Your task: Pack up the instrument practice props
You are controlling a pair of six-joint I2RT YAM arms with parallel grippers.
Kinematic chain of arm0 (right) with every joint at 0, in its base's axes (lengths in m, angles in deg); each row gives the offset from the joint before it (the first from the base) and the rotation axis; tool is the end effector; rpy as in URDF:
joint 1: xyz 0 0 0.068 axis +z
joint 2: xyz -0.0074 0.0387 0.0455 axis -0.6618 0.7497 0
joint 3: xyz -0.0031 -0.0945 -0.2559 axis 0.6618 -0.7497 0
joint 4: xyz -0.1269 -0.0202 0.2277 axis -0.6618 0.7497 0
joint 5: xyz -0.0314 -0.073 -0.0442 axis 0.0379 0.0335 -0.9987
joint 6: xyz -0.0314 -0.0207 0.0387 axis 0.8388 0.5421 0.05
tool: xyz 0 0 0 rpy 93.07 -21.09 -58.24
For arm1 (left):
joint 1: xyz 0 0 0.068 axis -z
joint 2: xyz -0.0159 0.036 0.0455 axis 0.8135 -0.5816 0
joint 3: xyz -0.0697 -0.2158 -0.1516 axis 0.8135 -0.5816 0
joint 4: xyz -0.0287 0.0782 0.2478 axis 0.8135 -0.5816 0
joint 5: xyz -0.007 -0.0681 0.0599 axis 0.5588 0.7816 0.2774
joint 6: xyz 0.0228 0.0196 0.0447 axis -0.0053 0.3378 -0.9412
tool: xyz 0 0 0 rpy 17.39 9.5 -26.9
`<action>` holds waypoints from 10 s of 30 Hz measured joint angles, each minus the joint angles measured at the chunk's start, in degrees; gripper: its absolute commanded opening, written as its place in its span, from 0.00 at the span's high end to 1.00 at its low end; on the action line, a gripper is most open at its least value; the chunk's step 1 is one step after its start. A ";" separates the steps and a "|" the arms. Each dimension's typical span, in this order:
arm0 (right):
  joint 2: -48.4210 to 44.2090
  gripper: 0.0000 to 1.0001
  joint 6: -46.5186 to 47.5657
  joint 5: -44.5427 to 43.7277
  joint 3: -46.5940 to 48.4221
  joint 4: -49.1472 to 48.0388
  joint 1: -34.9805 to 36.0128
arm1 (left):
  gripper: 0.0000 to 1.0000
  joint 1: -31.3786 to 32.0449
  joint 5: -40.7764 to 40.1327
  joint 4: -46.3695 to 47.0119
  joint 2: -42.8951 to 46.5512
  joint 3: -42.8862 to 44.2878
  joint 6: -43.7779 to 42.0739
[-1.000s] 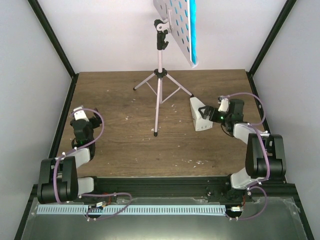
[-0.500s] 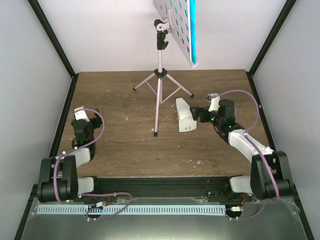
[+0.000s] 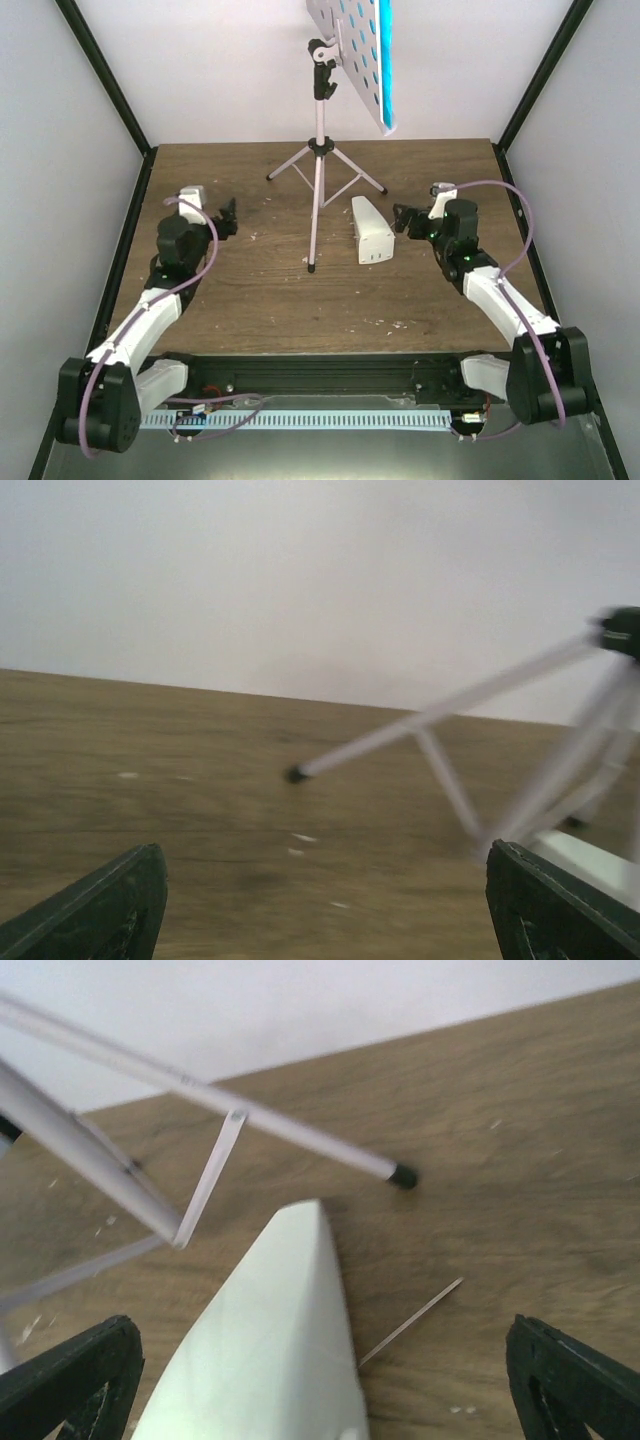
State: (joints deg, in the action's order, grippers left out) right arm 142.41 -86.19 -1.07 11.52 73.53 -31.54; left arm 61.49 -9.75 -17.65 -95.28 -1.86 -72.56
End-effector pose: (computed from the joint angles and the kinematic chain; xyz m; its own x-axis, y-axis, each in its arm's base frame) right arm 0.2555 0.0493 0.2487 -0.4324 0.2312 -0.8715 -0.1659 0.9296 0.3290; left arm 0.2354 -0.0303 0.2488 -0.1783 -0.1852 -0.9664 0.1200 0.9707 -0.2082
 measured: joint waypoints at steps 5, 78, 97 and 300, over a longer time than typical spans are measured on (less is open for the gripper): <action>7.67 0.04 -0.11 10.75 2.93 1.79 0.04 | 0.11 9.75 4.81 -12.52 1.49 7.32 3.19; 21.33 0.00 -3.41 -6.99 26.93 59.52 21.75 | 0.00 8.31 -5.16 -50.49 5.27 24.81 -7.52; 43.80 0.00 5.09 -10.12 44.06 58.86 19.34 | 0.00 8.31 -4.52 -50.47 4.92 24.63 -7.39; -25.57 0.00 -8.59 7.23 -11.82 8.90 10.69 | 0.35 32.72 33.66 -35.06 -24.63 35.04 -18.56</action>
State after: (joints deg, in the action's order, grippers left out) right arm 116.84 -94.78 6.17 -0.30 82.42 -20.86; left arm 94.21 23.91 -52.70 -119.91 33.17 -91.12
